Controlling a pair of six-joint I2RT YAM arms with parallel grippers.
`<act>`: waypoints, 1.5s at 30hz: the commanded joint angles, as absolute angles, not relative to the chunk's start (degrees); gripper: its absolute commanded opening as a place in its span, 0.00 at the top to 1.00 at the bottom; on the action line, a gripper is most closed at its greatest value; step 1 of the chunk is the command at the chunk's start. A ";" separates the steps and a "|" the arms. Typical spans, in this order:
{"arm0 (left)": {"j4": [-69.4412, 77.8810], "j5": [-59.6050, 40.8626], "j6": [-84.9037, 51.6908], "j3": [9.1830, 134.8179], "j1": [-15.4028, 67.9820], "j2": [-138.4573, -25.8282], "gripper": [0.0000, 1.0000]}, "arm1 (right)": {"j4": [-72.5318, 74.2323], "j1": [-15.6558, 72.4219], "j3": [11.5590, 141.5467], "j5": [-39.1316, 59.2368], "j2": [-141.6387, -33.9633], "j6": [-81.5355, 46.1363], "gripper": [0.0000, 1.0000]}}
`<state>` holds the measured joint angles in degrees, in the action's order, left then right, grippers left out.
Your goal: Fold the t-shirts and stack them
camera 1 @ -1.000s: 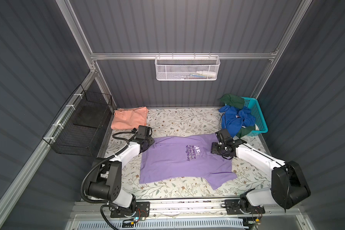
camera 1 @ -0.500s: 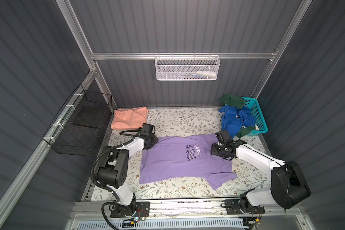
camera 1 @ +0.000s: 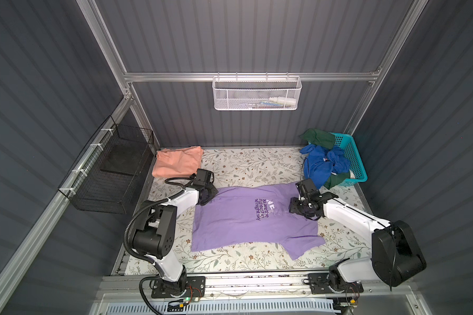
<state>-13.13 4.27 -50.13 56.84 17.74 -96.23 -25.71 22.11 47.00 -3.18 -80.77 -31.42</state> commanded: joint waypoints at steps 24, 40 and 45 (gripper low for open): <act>-22.72 17.52 -59.84 40.10 23.49 -77.87 0.70 | -27.12 21.35 47.20 -4.23 -81.19 -26.43 0.42; -13.33 6.63 -64.28 39.41 23.29 -79.61 0.54 | -27.18 21.27 47.27 -3.61 -81.30 -26.89 0.43; -11.34 3.63 -66.93 38.92 23.29 -81.52 0.56 | -27.41 21.27 46.62 -3.80 -80.68 -26.97 0.43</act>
<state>-12.97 6.85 -64.51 38.79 23.22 -80.53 -26.33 21.41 47.00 -3.81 -81.06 -26.94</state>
